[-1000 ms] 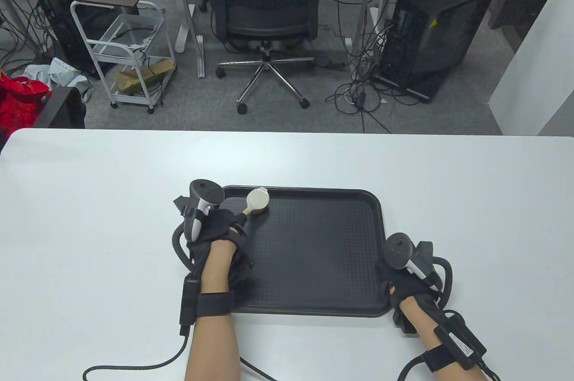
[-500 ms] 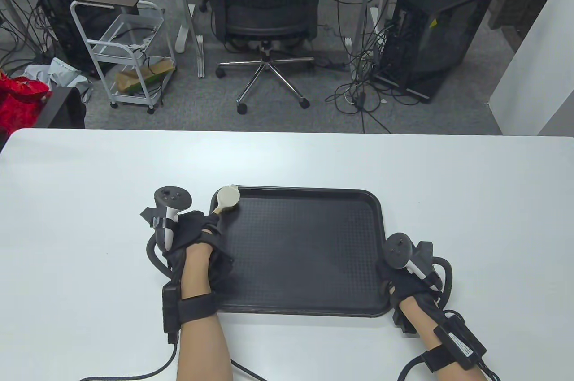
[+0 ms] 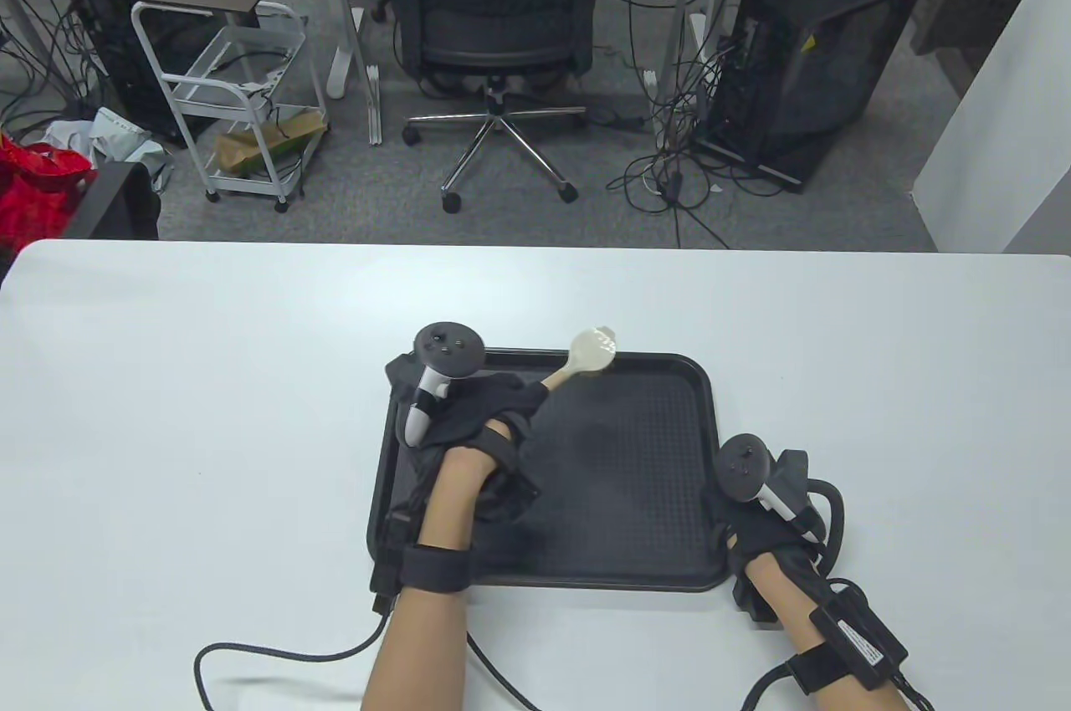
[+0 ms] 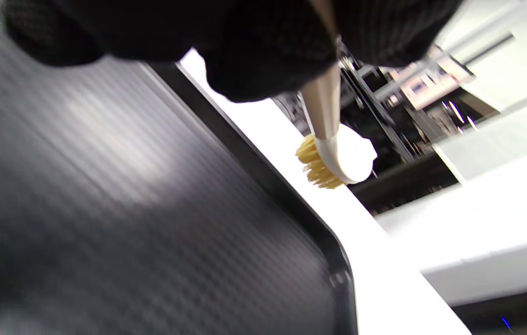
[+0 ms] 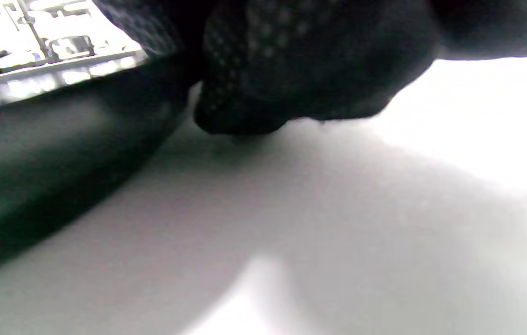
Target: Scrub the tray with pot brush
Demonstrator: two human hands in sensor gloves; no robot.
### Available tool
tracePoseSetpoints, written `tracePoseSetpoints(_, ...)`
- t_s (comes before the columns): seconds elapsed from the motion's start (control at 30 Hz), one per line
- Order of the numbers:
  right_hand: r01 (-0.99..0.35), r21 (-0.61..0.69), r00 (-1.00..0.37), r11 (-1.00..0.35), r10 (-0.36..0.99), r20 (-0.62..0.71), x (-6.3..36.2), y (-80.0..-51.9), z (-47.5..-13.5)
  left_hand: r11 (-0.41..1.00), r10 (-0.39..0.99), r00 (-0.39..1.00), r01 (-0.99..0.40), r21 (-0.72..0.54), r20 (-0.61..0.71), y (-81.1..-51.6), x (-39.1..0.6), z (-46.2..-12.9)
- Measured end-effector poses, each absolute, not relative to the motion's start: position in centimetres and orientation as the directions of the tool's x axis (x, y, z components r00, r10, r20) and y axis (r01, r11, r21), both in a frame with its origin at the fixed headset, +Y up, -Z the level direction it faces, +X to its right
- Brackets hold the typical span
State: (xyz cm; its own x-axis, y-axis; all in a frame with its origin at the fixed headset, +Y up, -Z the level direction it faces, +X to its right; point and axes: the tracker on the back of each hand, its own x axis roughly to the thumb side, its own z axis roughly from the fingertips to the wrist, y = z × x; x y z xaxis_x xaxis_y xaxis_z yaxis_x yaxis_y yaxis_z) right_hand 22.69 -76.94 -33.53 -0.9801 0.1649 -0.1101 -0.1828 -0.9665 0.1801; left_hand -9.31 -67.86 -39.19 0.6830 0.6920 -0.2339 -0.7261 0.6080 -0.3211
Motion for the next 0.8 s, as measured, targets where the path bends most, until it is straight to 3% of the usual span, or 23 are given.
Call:
tracePoseSetpoints(0.17,-0.181,0.181,-0.98,-0.967,0.163,-0.11,22.7,-76.9,-33.5,0.647,0.653,0.738,-0.661,-0.381,-0.172,-68.7,-4.9,-38.7)
tracePoseSetpoints(0.4,-0.179,0.181,-0.981,-0.967,0.161,-0.11,22.7,-76.9,-33.5,0.721,0.572,0.812,-0.566,-0.401,-0.116,-70.7,-1.7,-38.1)
tracePoseSetpoints(0.53,-0.178,0.181,-0.981,-0.967,0.16,-0.11,22.7,-76.9,-33.5,0.675,0.611,0.784,-0.588,-0.446,-0.109,-71.8,-0.6,-38.0)
tracePoseSetpoints(0.8,-0.176,0.18,-0.981,-0.968,0.158,-0.11,22.6,-76.9,-33.5,0.711,0.546,0.826,-0.546,-0.444,-0.141,-72.3,-0.7,-37.9)
